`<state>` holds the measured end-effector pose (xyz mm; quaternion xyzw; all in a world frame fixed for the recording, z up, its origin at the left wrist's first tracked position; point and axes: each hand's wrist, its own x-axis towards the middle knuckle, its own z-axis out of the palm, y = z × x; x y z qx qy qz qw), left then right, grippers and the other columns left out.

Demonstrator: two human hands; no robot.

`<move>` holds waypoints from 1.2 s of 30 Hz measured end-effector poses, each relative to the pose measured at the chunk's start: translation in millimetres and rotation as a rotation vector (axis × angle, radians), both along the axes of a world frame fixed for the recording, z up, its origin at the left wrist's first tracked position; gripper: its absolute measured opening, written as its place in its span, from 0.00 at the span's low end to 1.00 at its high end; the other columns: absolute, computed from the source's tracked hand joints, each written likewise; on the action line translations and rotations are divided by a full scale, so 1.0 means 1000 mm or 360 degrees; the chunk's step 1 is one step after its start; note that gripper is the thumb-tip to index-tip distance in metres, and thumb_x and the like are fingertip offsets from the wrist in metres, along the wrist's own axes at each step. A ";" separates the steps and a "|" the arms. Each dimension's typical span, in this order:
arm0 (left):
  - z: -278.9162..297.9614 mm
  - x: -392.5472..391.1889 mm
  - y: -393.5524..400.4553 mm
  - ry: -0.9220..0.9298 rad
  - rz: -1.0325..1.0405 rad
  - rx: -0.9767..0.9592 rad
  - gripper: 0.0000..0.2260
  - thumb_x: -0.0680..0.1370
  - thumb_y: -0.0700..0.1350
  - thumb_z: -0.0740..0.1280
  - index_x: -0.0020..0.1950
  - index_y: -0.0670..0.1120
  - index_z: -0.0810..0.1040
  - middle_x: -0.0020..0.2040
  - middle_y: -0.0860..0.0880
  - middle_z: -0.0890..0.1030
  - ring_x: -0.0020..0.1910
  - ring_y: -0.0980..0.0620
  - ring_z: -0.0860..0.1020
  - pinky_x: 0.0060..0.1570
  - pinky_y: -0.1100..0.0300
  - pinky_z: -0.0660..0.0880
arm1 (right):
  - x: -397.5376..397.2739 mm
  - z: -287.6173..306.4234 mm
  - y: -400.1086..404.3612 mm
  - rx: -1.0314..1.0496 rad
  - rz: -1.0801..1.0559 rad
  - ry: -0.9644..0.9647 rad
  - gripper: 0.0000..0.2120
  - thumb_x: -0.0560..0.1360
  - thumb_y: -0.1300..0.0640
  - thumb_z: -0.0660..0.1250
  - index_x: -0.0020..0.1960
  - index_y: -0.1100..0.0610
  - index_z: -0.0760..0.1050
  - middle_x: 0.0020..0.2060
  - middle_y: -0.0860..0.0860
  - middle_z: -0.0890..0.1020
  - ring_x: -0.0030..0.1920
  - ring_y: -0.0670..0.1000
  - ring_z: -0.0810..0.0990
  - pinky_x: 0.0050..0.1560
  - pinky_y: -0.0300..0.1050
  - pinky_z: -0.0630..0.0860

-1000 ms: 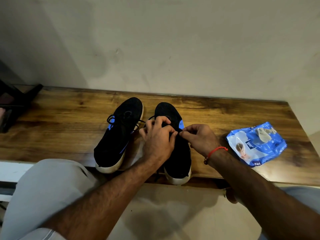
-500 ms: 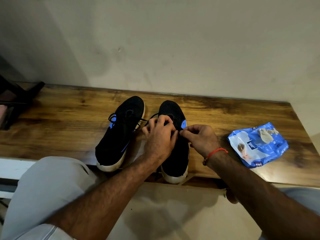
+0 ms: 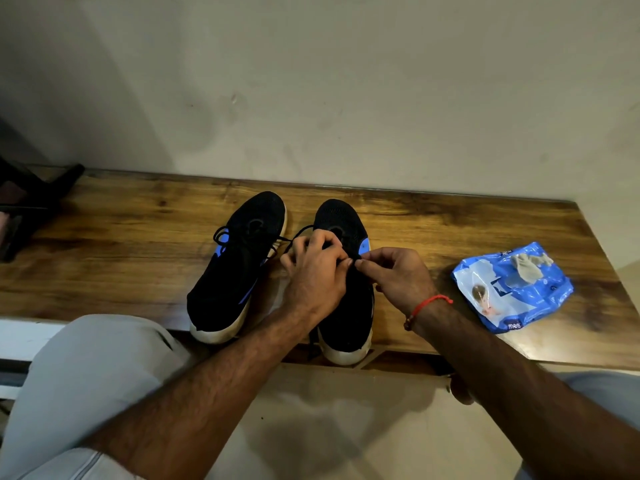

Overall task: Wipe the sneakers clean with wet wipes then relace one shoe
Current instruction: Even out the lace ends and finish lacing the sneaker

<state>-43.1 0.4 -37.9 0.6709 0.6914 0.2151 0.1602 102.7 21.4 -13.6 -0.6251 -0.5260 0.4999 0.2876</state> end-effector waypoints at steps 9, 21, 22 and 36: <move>0.006 -0.011 0.004 0.0001 -0.0187 -0.0132 0.08 0.80 0.54 0.69 0.56 0.56 0.83 0.72 0.60 0.66 0.71 0.52 0.60 0.65 0.48 0.57 | 0.006 0.000 0.006 -0.0060 0.0066 -0.0039 0.02 0.78 0.56 0.69 0.50 0.51 0.81 0.44 0.48 0.83 0.42 0.41 0.80 0.33 0.30 0.72; 0.010 -0.011 0.002 0.0097 -0.0029 -0.0030 0.07 0.79 0.57 0.67 0.53 0.59 0.81 0.70 0.60 0.68 0.70 0.52 0.62 0.68 0.42 0.61 | 0.003 -0.001 0.010 -0.0372 -0.0110 0.0222 0.05 0.77 0.63 0.68 0.50 0.61 0.82 0.48 0.59 0.85 0.48 0.54 0.83 0.54 0.52 0.80; 0.009 -0.010 0.001 0.0123 -0.0027 -0.0021 0.08 0.79 0.57 0.66 0.54 0.59 0.82 0.70 0.60 0.68 0.70 0.52 0.62 0.67 0.45 0.60 | 0.004 0.001 0.011 -0.0415 -0.0108 0.0257 0.06 0.78 0.63 0.67 0.52 0.63 0.81 0.49 0.60 0.84 0.49 0.54 0.82 0.55 0.53 0.79; 0.008 -0.004 -0.005 0.0336 -0.0009 0.0059 0.10 0.79 0.58 0.66 0.54 0.56 0.82 0.66 0.58 0.71 0.67 0.50 0.65 0.62 0.46 0.62 | 0.006 -0.004 0.006 -0.0325 -0.0027 0.0233 0.07 0.74 0.59 0.72 0.50 0.61 0.82 0.47 0.57 0.86 0.52 0.56 0.84 0.56 0.51 0.81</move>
